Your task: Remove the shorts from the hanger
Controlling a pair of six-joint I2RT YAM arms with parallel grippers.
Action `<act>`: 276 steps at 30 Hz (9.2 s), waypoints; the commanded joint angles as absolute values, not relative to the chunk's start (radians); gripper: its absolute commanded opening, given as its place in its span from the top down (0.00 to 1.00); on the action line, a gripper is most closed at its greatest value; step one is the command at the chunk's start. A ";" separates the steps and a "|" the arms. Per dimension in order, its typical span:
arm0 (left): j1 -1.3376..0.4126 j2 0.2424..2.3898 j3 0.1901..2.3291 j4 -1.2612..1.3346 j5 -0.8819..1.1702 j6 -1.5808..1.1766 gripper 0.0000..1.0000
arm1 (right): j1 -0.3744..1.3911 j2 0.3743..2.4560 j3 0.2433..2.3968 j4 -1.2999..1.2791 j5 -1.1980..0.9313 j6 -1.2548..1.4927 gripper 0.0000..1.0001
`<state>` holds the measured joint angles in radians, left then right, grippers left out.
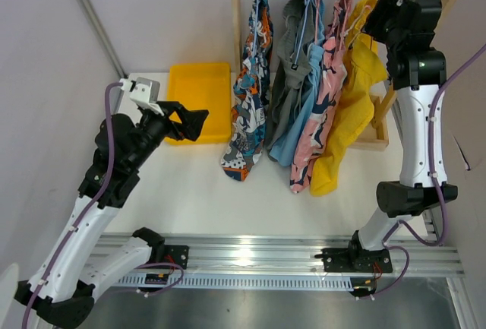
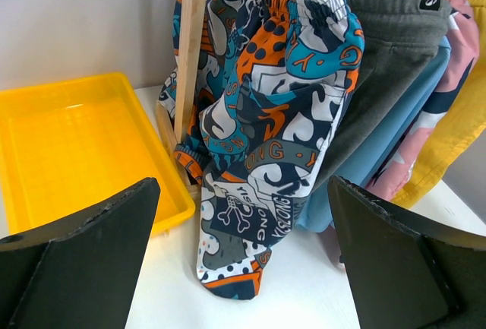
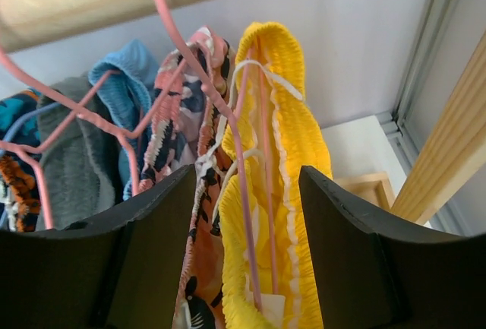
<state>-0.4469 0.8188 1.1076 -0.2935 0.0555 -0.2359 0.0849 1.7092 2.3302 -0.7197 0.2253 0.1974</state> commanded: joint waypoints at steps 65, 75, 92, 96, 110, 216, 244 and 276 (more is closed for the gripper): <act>-1.468 1.693 1.762 -0.014 -0.393 -0.031 0.01 | 0.534 1.192 1.927 -0.723 0.594 0.202 1.00; -1.468 1.796 1.775 -0.023 -0.436 -0.048 0.04 | 0.532 1.227 2.071 -0.785 0.565 0.216 1.00; -1.517 1.737 1.674 -0.023 -0.502 -0.005 1.00 | 0.519 1.224 2.117 -0.834 0.594 0.193 1.00; -1.601 1.655 1.524 0.038 -0.564 -0.041 1.00 | 0.486 1.287 2.218 -0.841 0.589 0.161 1.00; -1.754 1.563 1.265 0.058 -0.770 -0.233 1.00 | 0.460 1.350 2.342 -0.989 0.482 0.253 1.00; -0.313 1.544 1.829 -0.364 -0.252 -0.112 0.01 | -0.003 1.403 1.971 -0.486 -0.278 0.460 0.01; -0.367 1.040 1.255 -0.273 -0.219 -0.113 0.01 | 0.150 1.632 2.071 -0.433 -0.061 0.453 0.26; -0.768 0.971 1.249 -0.183 0.150 -0.121 0.01 | 0.184 1.526 2.312 -0.465 0.029 0.394 1.00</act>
<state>-0.7052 0.9653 1.2610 -0.3035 0.0093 -0.1059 0.1776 1.6146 2.2440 -0.5350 -0.0036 0.4171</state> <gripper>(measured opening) 0.994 0.027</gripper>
